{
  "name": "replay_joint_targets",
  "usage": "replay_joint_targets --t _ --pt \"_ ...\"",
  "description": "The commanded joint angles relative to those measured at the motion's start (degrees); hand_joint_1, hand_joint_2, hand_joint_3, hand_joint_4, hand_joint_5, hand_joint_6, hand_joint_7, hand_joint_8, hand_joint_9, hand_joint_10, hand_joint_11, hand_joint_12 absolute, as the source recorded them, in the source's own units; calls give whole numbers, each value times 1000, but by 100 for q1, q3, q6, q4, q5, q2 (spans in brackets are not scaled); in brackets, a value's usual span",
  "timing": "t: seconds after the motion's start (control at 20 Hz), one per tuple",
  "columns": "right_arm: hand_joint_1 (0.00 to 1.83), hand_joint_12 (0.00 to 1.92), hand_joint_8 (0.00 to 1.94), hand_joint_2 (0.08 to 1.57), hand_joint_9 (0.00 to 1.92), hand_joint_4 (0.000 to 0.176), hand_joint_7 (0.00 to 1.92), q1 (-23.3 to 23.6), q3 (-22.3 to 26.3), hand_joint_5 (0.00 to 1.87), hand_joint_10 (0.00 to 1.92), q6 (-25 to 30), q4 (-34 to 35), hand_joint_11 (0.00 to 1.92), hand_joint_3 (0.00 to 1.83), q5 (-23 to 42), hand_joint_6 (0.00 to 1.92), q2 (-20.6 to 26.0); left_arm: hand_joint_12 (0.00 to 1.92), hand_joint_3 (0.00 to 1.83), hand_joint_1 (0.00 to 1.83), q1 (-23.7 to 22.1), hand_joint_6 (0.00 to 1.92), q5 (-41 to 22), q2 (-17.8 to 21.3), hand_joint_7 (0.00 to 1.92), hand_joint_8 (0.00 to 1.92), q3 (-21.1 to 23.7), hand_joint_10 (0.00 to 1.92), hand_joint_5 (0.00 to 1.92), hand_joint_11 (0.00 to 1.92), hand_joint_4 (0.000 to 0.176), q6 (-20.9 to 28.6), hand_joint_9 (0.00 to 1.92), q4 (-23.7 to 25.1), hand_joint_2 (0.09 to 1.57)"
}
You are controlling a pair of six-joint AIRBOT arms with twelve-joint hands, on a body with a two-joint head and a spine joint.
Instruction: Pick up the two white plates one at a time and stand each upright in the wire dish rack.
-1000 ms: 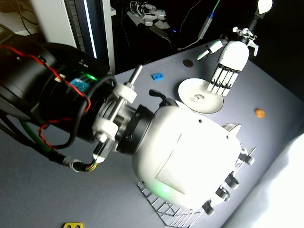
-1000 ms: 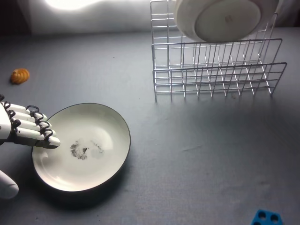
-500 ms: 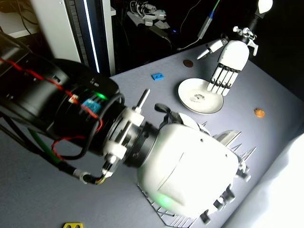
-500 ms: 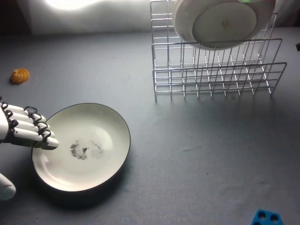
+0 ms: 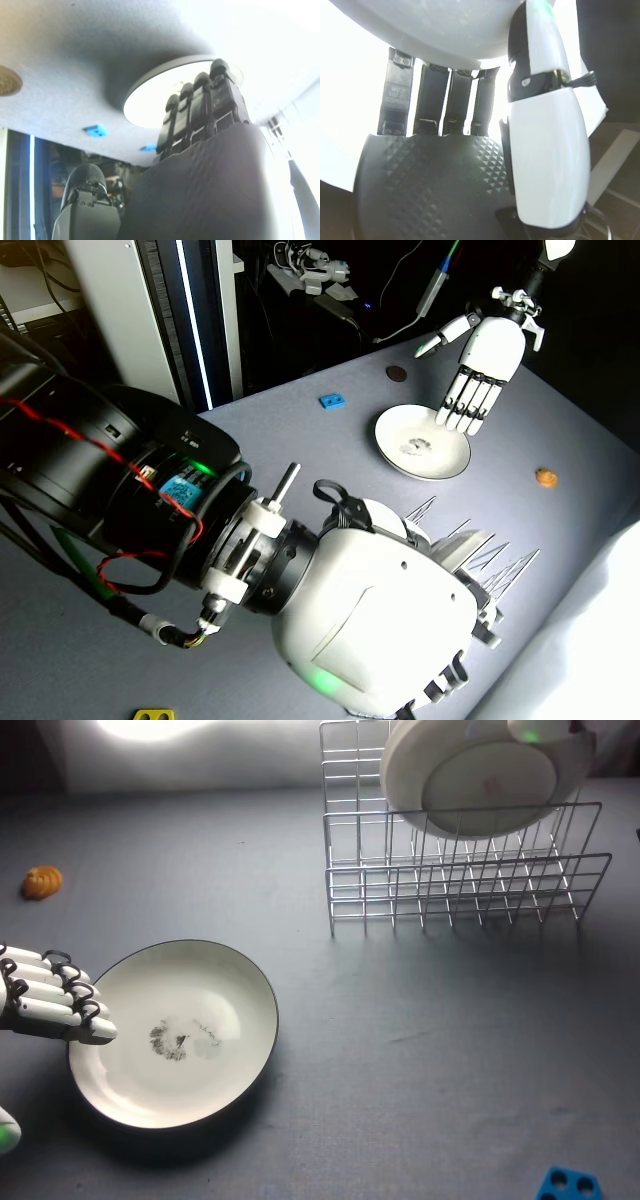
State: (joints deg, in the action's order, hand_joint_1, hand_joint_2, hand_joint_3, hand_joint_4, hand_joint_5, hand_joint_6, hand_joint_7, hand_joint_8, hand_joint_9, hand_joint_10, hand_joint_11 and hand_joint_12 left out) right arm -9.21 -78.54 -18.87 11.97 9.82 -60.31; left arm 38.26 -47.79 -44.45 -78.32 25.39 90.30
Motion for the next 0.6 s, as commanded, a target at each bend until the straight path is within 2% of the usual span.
replay_joint_targets --t 0.0,0.15,0.55 --pt "1217 999 922 1120 1190 22 1020 31 -35 937 2 134 111 688 1 841 1066 50 0 0 0 5 7 -135 67 53 4 -3 2 63 1 0 75 17 -161 1062" --pt "1221 1021 886 1116 1202 18 1040 -72 -71 940 9 134 111 711 0 868 1069 46 2 1 0 27 6 -134 49 55 4 -26 7 64 5 0 199 31 -73 1065" --pt "1217 1056 931 1123 1185 21 1008 -246 -173 935 1 134 111 688 1 900 1081 43 0 0 0 9 11 -34 -9 65 8 -19 6 73 0 0 192 28 -73 1063"
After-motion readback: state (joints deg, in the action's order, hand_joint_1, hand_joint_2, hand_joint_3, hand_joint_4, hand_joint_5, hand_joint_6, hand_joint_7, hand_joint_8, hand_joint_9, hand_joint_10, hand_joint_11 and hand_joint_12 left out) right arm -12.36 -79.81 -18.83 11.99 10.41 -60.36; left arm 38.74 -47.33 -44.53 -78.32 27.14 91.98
